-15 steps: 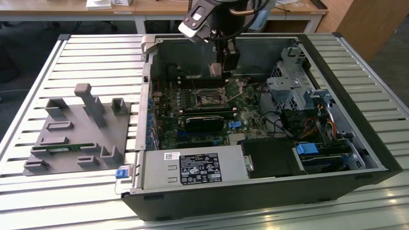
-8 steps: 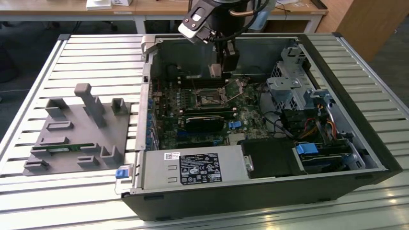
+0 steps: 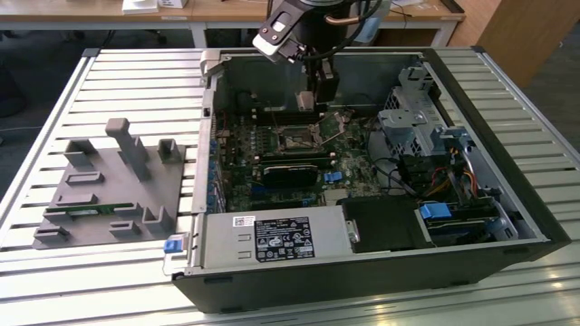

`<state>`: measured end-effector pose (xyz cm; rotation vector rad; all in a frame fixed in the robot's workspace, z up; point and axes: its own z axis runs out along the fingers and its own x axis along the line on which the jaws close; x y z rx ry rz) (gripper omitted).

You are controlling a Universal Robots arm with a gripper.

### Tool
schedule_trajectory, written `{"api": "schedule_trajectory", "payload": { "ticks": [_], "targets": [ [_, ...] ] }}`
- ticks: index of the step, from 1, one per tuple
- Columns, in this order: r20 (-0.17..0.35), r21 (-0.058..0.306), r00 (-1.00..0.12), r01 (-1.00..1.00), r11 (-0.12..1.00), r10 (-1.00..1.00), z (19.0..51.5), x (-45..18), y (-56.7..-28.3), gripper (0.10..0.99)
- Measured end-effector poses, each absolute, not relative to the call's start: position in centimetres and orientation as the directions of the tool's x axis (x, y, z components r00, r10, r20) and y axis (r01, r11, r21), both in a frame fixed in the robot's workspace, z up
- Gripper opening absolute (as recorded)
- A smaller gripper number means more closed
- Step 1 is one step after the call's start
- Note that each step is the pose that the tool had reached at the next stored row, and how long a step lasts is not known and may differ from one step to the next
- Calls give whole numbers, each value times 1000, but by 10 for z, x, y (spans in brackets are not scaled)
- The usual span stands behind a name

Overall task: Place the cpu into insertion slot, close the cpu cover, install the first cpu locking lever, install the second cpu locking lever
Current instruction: 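Place the cpu into insertion slot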

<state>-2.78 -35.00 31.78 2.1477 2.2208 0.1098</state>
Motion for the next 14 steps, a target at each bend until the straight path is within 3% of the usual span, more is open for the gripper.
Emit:
{"api": "schedule_trajectory", "payload": {
  "ticks": [14],
  "targets": [
    [13,86,-34,996,33,999,312,-28,-350,541]
  ]
}}
